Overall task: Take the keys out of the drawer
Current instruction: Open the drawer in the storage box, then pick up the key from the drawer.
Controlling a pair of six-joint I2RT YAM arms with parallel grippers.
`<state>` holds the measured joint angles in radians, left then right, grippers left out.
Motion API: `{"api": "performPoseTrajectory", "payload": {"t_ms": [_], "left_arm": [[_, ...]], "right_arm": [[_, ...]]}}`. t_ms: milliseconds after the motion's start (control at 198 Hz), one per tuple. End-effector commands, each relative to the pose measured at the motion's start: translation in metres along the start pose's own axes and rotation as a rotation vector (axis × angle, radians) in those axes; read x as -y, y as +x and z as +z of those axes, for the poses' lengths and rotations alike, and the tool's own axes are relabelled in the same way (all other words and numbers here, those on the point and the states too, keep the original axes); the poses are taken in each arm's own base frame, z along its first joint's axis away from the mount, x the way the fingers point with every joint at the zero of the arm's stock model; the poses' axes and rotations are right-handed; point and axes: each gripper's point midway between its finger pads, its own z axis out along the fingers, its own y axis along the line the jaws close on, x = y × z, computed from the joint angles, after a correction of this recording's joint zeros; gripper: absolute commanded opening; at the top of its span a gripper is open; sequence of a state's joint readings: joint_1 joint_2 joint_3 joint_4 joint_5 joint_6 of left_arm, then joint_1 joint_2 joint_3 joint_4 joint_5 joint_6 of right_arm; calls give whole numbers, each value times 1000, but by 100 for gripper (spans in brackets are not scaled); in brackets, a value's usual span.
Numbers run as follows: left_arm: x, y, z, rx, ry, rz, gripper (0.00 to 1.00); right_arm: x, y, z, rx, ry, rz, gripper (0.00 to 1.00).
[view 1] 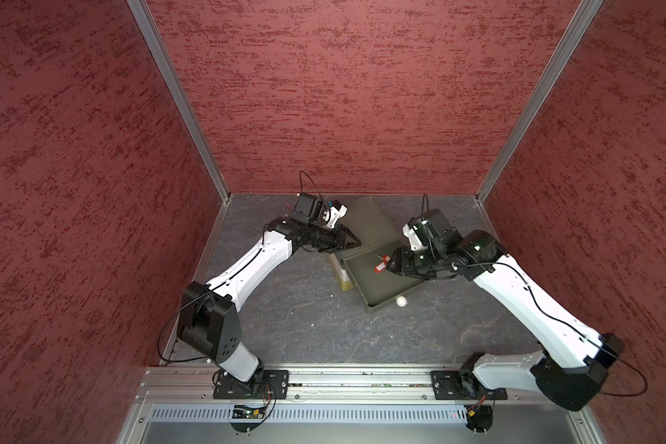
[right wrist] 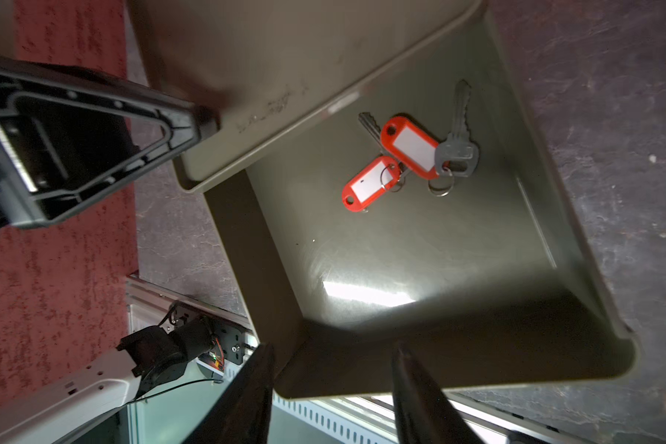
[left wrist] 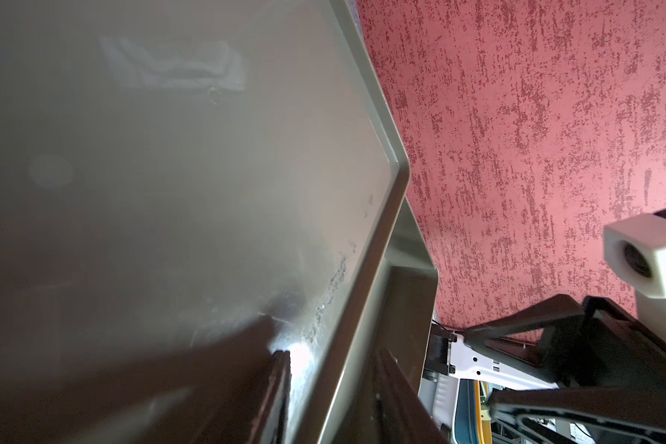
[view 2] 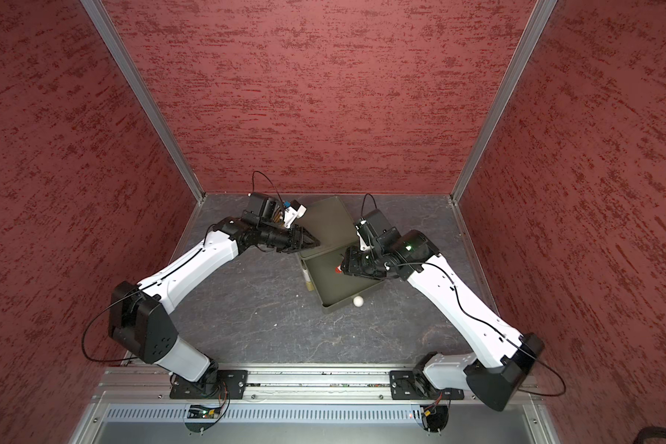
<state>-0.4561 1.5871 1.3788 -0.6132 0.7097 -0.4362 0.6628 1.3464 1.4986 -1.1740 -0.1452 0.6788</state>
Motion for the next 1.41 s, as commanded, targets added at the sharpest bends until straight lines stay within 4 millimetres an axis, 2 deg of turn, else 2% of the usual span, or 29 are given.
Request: {"api": "performPoseTrajectory", "payload": {"t_ms": [0,263,328,349,677,1410], "left_arm": [[-48,31,7,-93,-146,-123,38],[-49,30,6,-94,-147,-119,38],[-50,30,6,-96,-146,-122,38],[-50,31,7,-98,-147,-120,38],[-53,29,6,-103,-138,-123,38],[-56,27,3,-129,-128,-115,38]], "right_arm": [[5,-5,2,19,53,-14,50],[22,-13,22,26,178,104,44],[24,-15,22,35,195,120,44],[28,-15,31,20,221,127,44],[40,-26,52,27,332,167,44],[55,-31,78,52,405,209,43]]}}
